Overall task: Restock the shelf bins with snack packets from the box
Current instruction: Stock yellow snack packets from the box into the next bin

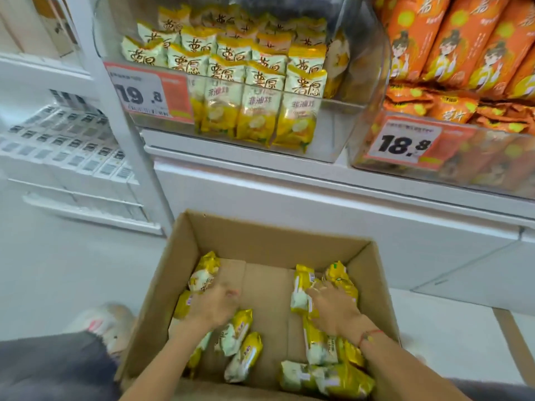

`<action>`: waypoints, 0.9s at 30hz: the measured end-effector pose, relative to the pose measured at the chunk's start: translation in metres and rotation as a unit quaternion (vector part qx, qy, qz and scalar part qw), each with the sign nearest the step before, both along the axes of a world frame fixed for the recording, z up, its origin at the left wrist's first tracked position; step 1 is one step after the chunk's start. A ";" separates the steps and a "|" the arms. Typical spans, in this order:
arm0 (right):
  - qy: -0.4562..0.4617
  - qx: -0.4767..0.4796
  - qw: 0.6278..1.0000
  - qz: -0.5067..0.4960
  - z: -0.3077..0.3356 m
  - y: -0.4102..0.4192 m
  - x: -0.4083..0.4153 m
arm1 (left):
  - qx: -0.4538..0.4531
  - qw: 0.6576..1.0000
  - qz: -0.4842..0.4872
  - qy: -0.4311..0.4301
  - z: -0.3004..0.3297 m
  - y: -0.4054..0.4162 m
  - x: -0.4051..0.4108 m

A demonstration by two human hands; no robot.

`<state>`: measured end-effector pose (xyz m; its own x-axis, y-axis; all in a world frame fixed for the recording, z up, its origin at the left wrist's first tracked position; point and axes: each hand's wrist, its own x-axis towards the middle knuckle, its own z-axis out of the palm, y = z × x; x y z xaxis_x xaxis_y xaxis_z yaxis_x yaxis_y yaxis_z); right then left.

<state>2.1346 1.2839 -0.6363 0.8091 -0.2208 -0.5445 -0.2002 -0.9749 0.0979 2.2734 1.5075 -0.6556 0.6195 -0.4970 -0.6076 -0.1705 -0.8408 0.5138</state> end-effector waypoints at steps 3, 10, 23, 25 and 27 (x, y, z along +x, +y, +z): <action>0.044 -0.098 0.993 0.039 -0.025 0.003 -0.004 | 0.083 0.993 -0.077 0.036 -0.034 0.006 -0.008; -0.023 -0.139 0.990 -0.004 -0.046 0.004 0.001 | 0.174 0.981 -0.056 0.068 -0.058 -0.008 -0.028; -0.197 0.562 0.668 -0.447 0.037 0.018 0.055 | -0.203 0.900 0.295 0.250 0.020 -0.041 -0.007; -0.194 0.630 0.612 -0.437 0.065 0.018 0.058 | -0.259 0.890 0.304 0.220 0.044 -0.044 -0.006; -0.181 0.671 0.590 -0.411 0.090 0.018 0.059 | -0.321 0.874 0.325 0.168 0.068 -0.047 -0.010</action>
